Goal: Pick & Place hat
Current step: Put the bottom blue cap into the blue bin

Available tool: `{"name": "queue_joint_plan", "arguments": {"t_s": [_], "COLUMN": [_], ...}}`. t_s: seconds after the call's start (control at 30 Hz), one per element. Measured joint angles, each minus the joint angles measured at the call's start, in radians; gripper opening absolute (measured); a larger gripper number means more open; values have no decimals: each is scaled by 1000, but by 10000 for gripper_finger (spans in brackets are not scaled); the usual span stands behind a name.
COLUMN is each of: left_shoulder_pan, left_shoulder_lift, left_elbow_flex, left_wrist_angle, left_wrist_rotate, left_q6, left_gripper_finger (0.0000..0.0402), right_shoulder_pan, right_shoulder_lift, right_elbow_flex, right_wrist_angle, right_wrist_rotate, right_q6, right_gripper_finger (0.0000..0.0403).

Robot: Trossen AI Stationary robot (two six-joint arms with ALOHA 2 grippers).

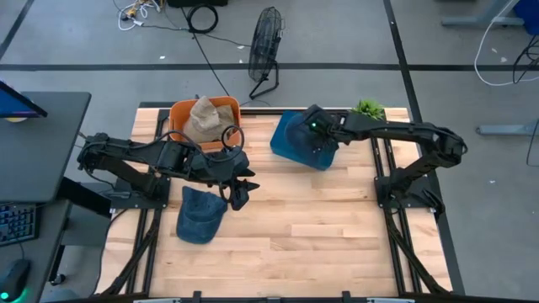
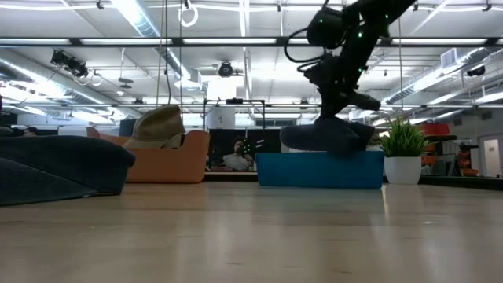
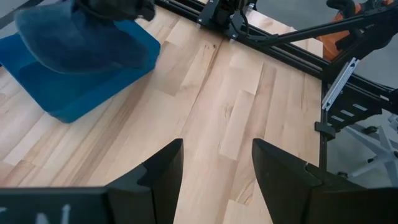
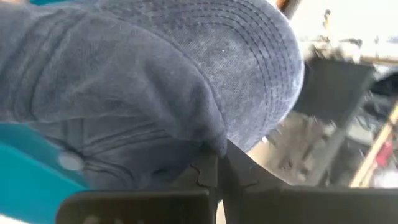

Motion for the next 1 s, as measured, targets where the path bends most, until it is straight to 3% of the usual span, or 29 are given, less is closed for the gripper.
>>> {"name": "queue_joint_plan", "arguments": {"t_s": [0.27, 0.53, 0.9, 1.0], "left_shoulder_pan": [0, 0, 0, 0], "left_shoulder_lift": [0, 0, 0, 0], "left_elbow_flex": [0, 0, 0, 0], "left_wrist_angle": [0, 0, 0, 0], "left_wrist_rotate": [0, 0, 0, 0], "left_q6": [17, 23, 23, 23], "left_gripper_finger": [195, 195, 195, 195], "right_shoulder_pan": [-87, -110, -215, -228], "right_shoulder_lift": [0, -43, -38, -15], "right_elbow_flex": [-16, -16, -16, -16], "right_wrist_angle": [-7, 125, 91, 67], "right_wrist_rotate": [-66, -65, -66, -144], "right_q6": [82, 70, 85, 66], "right_gripper_finger": [1, 1, 1, 1]}}
